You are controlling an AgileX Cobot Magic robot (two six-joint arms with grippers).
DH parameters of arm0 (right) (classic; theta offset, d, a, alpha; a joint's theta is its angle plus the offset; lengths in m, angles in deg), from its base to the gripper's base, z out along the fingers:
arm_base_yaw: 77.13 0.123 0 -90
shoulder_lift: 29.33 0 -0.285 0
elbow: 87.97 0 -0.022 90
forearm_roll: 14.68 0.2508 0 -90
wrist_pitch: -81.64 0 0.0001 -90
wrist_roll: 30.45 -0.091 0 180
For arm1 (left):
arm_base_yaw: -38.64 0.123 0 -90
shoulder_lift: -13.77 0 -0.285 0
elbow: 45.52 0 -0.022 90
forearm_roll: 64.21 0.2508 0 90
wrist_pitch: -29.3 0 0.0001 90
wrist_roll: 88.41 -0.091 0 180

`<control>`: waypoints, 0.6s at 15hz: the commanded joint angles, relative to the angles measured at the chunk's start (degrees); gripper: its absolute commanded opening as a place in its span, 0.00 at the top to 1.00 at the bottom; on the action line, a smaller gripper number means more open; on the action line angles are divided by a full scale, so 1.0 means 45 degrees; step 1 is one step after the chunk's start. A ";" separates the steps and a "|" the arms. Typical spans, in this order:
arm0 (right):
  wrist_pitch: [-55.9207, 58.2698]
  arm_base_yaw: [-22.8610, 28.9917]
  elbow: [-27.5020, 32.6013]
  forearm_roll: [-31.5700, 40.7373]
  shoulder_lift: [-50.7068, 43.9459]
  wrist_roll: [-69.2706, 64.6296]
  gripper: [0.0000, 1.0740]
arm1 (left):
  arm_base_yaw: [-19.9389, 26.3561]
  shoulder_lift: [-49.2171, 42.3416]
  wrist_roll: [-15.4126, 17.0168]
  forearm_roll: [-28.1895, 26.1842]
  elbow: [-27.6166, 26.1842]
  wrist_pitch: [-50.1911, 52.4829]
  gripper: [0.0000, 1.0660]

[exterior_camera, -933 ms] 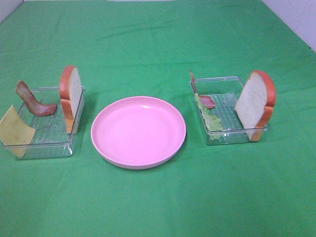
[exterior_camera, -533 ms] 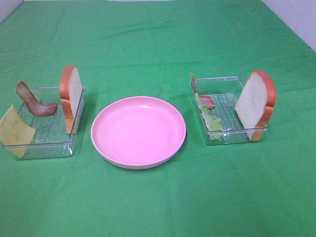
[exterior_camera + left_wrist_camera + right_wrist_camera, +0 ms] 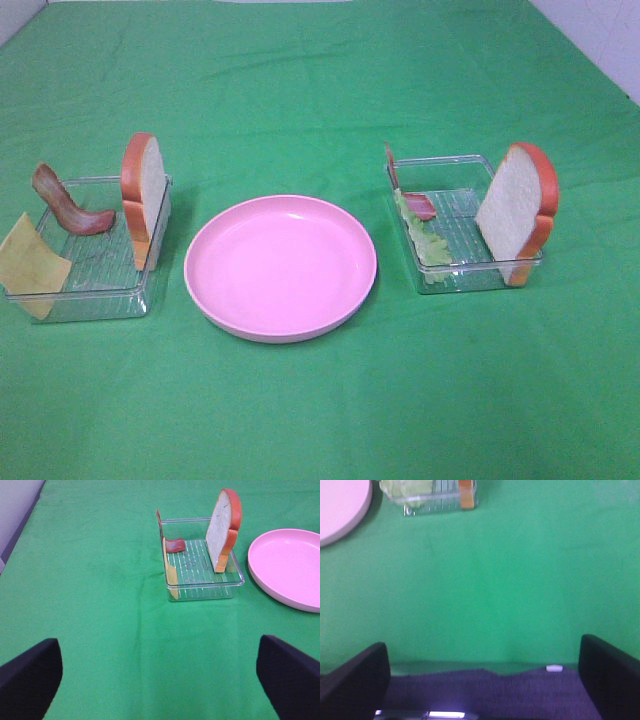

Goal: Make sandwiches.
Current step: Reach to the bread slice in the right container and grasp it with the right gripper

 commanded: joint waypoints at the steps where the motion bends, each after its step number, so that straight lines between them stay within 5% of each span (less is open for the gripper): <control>1: 0.0738 -0.0051 -0.2254 0.0357 0.5564 -0.0038 0.08 | -0.0013 -0.0153 0.0038 -0.0115 0.0038 0.0025 0.04; 9: 0.0777 -0.0051 -0.9295 0.0344 1.5228 0.0433 0.08 | -0.0013 -0.0153 0.0038 -0.0115 0.0038 0.0025 0.04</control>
